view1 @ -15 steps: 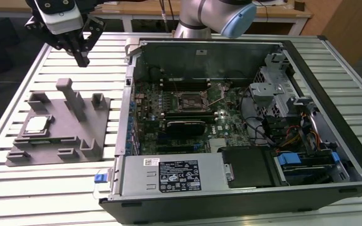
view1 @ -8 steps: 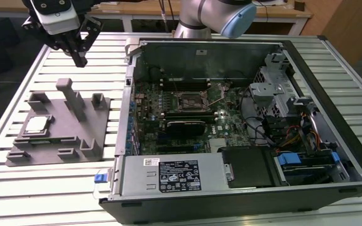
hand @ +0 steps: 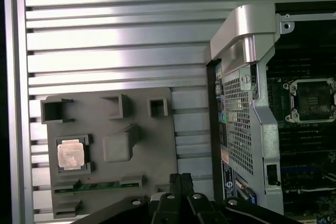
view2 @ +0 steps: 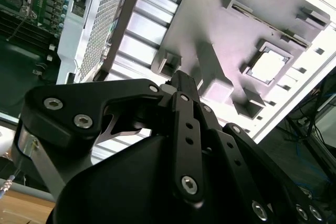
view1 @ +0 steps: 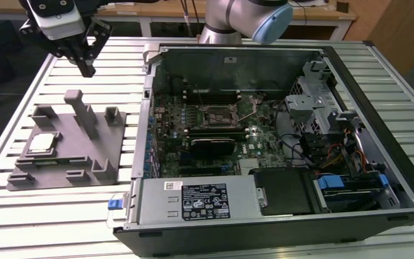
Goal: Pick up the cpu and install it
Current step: 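Reach for the cpu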
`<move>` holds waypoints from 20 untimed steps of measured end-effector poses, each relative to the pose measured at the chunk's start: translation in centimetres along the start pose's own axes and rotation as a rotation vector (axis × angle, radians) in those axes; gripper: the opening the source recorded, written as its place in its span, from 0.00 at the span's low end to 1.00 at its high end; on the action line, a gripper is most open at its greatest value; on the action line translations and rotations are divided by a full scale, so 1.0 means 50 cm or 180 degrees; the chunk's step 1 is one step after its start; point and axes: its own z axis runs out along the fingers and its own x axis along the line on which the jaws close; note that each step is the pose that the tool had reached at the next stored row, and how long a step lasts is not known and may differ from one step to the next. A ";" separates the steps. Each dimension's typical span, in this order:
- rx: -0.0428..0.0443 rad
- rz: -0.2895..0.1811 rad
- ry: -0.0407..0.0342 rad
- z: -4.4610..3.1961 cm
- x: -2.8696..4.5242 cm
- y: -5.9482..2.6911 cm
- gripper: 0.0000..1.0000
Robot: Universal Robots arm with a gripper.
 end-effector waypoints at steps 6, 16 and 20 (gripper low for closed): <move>0.0000 0.0000 0.0000 0.001 0.020 -0.002 0.11; 0.0000 0.0000 0.0000 0.003 0.043 -0.003 0.11; 0.0000 0.0000 0.0000 0.003 0.051 -0.004 0.11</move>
